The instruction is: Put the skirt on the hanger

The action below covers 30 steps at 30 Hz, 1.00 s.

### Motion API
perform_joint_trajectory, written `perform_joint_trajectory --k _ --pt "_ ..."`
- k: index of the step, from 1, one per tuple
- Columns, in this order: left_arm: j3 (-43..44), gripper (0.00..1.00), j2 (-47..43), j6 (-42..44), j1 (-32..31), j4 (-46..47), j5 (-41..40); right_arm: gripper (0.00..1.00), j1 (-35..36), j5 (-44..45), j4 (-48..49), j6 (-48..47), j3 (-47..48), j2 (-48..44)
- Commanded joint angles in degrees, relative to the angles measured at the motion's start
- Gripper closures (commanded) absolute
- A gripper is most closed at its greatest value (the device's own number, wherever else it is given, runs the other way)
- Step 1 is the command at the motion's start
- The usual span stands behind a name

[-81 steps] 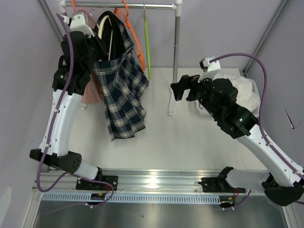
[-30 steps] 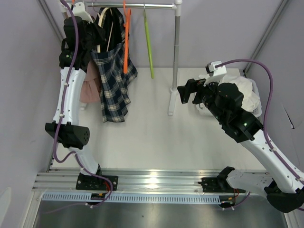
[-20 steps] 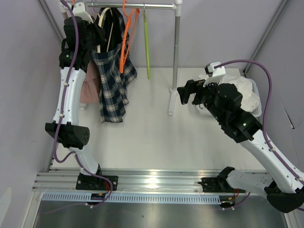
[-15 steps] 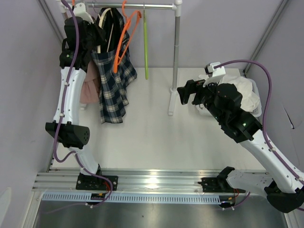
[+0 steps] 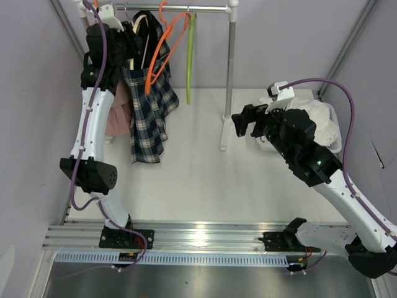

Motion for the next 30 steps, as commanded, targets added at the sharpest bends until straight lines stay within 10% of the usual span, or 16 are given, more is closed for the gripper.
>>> perform_joint_trajectory --k 1,22,30 --pt "-2.39 0.48 -5.27 1.80 0.64 7.23 0.39 0.05 -0.21 0.88 1.17 0.15 -0.18 -0.77" --pt "-8.80 0.34 -20.65 -0.29 0.56 6.97 11.97 0.05 -0.39 3.69 -2.96 1.55 -0.27 -1.21" --pt "-24.09 0.35 -34.96 -1.80 -6.55 8.12 12.52 0.05 -8.37 2.39 -12.87 6.47 3.24 5.19"
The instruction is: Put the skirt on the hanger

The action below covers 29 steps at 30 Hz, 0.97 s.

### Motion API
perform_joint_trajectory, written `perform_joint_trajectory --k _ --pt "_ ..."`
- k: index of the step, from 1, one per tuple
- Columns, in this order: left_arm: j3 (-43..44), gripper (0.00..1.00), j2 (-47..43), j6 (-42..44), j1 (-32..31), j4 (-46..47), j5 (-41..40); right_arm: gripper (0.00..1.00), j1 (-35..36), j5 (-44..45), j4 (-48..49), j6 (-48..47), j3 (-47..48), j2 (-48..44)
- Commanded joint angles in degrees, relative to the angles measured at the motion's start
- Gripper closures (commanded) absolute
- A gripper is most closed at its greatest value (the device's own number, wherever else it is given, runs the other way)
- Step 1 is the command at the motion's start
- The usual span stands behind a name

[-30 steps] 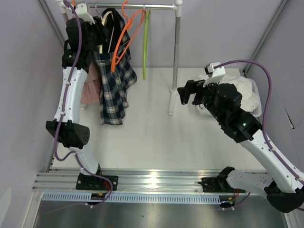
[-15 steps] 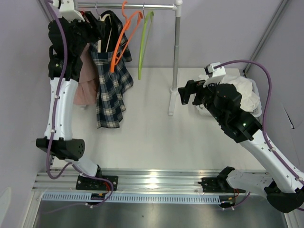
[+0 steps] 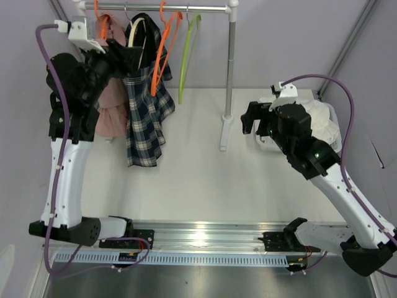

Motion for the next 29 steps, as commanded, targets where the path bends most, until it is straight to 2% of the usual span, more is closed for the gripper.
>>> perform_joint_trajectory --k 1,2,5,13,18,29 --pt "-8.43 0.35 -7.05 -0.66 -4.90 1.95 0.87 0.05 -5.93 -1.82 -6.35 3.96 2.24 4.06" --pt "-10.13 0.35 -8.54 -0.22 -7.35 2.12 0.08 0.06 -9.69 -5.05 -6.71 5.45 1.72 4.51" --pt "-18.39 0.35 -14.34 -0.13 -9.65 2.48 -1.33 0.06 -14.72 -8.59 -5.57 7.04 -1.71 4.60" --pt "-37.27 0.35 -26.38 -3.91 -11.24 3.27 2.54 0.05 -16.41 -10.01 0.05 8.62 -11.37 -1.36" --pt "-42.13 0.35 -29.29 -1.37 -11.24 -1.47 1.57 0.01 -16.41 -6.49 2.34 9.50 -16.74 -6.56" --pt "-45.57 0.36 -30.18 1.27 -11.15 -4.29 1.57 0.01 -16.50 -5.87 -0.73 9.24 -14.82 -4.10"
